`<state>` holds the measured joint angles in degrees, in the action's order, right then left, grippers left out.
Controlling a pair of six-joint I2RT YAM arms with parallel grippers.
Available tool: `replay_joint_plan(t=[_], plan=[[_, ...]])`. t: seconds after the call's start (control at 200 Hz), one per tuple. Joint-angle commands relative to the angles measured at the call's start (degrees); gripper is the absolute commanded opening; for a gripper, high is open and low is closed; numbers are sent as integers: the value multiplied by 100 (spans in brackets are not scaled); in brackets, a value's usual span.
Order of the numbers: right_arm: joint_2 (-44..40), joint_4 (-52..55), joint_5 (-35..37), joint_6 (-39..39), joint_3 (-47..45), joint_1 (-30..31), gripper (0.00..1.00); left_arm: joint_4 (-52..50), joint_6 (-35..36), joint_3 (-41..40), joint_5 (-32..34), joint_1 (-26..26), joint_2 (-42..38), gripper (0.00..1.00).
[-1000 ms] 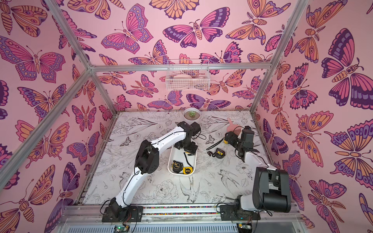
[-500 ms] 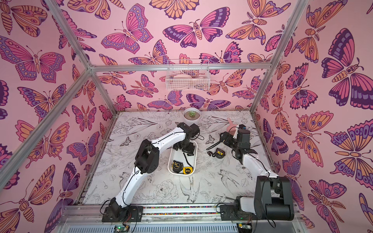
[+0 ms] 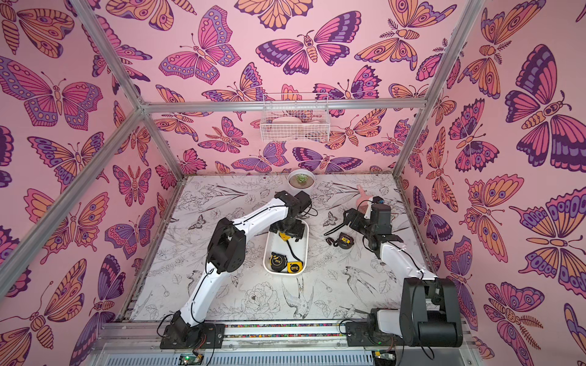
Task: Take the tape measure out of the storage box
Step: Pick up the tape measure from the storage box.
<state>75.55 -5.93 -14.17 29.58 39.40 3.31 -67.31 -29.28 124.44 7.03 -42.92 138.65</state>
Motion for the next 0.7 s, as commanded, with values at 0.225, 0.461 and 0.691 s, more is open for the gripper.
replay_joint_plan(t=[0.225, 0.461, 0.691], plan=[[-404, 70, 97, -82, -33, 50, 93, 32, 334, 54, -73, 29, 239, 92], [-674, 214, 134, -115, 28, 50, 93, 59, 383, 1, -219, 38, 330, 77], [-730, 259, 126, -117, 26, 47, 93, 103, 493, -184, -263, 49, 286, 58]])
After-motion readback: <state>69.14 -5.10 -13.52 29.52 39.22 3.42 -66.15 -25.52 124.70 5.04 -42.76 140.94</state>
